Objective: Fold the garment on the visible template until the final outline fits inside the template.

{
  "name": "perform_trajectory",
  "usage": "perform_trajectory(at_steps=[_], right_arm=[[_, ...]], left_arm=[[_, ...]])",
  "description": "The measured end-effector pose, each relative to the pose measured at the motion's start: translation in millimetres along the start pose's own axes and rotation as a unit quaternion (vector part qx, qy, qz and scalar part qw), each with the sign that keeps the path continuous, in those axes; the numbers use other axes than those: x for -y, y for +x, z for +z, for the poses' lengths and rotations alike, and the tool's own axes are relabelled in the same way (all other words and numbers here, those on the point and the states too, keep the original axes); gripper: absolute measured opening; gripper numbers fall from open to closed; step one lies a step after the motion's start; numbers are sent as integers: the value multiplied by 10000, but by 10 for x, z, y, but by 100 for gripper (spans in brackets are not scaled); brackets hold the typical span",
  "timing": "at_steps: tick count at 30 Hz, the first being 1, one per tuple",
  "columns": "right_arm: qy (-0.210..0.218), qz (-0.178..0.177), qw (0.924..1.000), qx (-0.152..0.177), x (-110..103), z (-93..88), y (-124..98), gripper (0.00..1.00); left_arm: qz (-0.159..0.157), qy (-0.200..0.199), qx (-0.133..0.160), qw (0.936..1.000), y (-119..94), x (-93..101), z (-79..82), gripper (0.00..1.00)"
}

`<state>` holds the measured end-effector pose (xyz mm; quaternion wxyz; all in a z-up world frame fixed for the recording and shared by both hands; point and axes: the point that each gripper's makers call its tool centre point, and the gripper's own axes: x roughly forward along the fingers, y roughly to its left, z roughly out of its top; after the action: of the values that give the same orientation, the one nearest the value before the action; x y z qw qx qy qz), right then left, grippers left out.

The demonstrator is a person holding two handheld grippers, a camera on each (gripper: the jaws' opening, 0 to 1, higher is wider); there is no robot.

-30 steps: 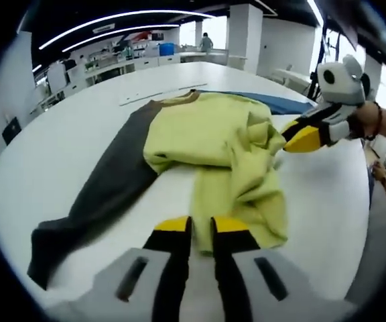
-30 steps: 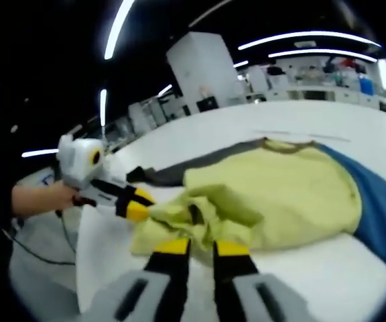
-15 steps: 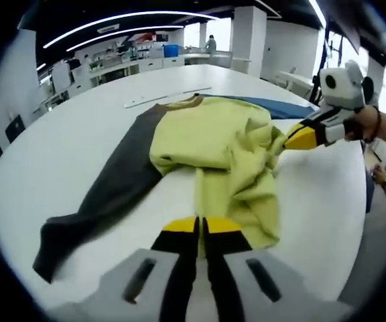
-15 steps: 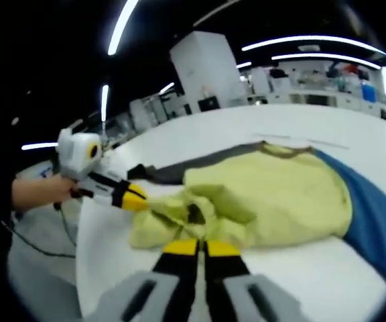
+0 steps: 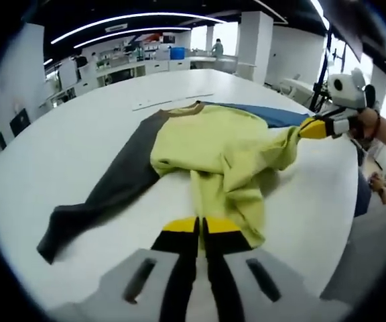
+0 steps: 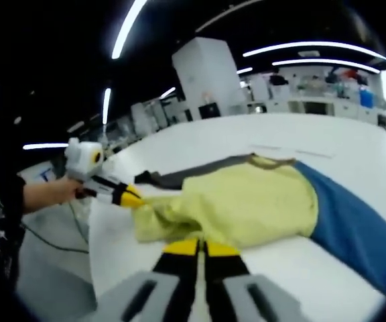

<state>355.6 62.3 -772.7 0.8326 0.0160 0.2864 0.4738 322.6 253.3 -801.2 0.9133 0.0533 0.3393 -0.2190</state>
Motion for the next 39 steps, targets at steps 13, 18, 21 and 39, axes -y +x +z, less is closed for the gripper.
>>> perform_trajectory(at_steps=[13, 18, 21, 39], right_arm=[[195, -130, 9992, 315, -1, 106, -388, 0], [204, -81, 9992, 346, -52, 122, -508, 0], [194, -34, 9993, 306, -88, 110, -604, 0], [91, 66, 9991, -403, -280, -332, -987, 0]], left_arm=[[-26, -626, 329, 9975, -241, -22, 229, 0], [60, -592, 264, 9979, -350, -23, 220, 0], [123, -618, 248, 9977, -437, -48, 202, 0], [536, -912, -21, 9944, -817, 72, -228, 0]])
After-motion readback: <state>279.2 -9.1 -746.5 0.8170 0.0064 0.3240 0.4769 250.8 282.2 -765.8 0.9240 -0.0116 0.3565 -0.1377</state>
